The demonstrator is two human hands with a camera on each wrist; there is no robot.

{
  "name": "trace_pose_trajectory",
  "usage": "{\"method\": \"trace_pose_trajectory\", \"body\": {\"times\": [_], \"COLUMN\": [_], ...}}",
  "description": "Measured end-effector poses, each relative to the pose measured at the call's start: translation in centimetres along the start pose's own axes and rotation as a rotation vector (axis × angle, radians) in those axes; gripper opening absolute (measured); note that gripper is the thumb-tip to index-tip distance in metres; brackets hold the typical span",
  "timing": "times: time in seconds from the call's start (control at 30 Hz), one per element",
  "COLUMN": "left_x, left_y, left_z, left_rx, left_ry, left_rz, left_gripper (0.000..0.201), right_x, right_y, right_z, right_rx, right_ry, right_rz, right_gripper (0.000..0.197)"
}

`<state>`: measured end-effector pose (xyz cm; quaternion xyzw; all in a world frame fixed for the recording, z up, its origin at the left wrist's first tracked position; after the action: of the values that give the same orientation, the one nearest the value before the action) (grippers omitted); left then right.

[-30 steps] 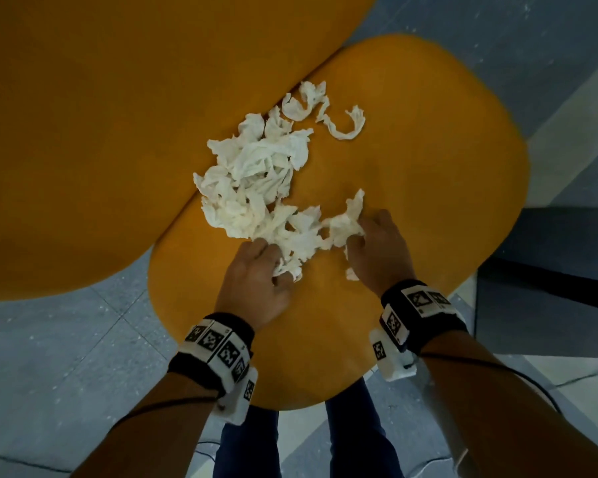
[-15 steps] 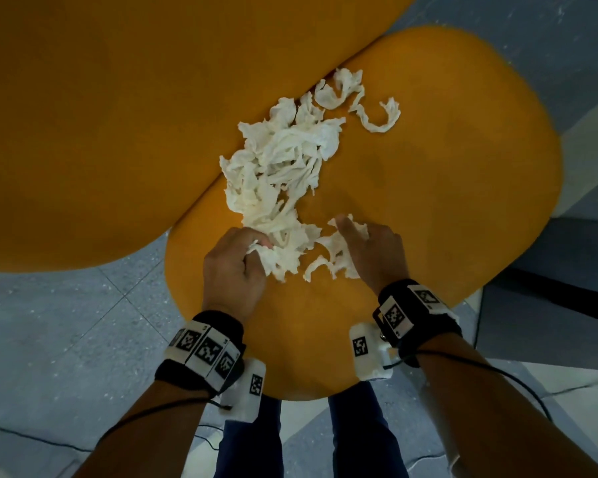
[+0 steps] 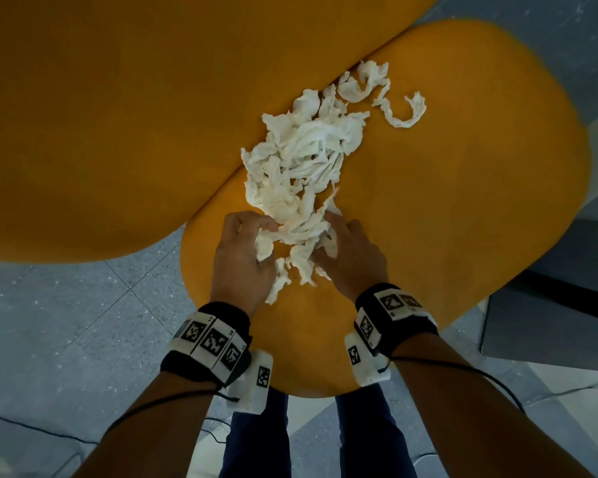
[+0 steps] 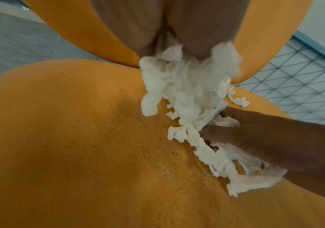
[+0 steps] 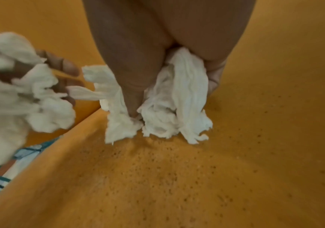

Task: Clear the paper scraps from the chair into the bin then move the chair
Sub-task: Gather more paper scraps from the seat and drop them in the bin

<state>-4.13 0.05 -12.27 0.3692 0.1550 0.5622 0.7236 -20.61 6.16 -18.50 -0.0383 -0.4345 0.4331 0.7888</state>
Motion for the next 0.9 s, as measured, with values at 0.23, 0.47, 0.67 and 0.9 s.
{"method": "trace_pose_trajectory", "body": {"times": [0.23, 0.47, 0.67, 0.9], "left_x": [-0.8, -1.9, -1.1, 0.4], "left_y": [-0.2, 0.2, -0.9, -3.2], "left_z": [-1.7, 0.2, 3.4, 3.0], "left_rx": [0.039, 0.051, 0.061, 0.203], "left_ry": [-0.15, 0.043, 0.192, 0.198], "left_rz": [-0.056, -0.048, 0.014, 0.239], "left_gripper": [0.046, 0.015, 0.033, 0.008], "right_x": [-0.5, 0.2, 0.5, 0.8], "right_y": [-1.2, 0.6, 1.5, -0.2], "right_z": [-0.3, 2.4, 2.9, -1.6], "right_rx": [-0.162, -0.409, -0.503, -0.115], "right_ry": [0.08, 0.216, 0.237, -0.019], "right_rz": [-0.036, -0.088, -0.076, -0.023], "right_gripper": [0.042, 0.027, 0.011, 0.07]}}
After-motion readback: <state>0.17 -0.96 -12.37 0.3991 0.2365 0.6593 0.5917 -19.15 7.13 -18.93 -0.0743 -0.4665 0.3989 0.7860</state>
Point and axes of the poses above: each hand's wrist, its own x-axis away from the middle knuckle, its own z-axis out of the back of the hand, y = z × x, the point moved 7 cm from there along -x, towards the middle knuckle, and after that the axes turned 5 degrees about -z, right-handed, at the moved point
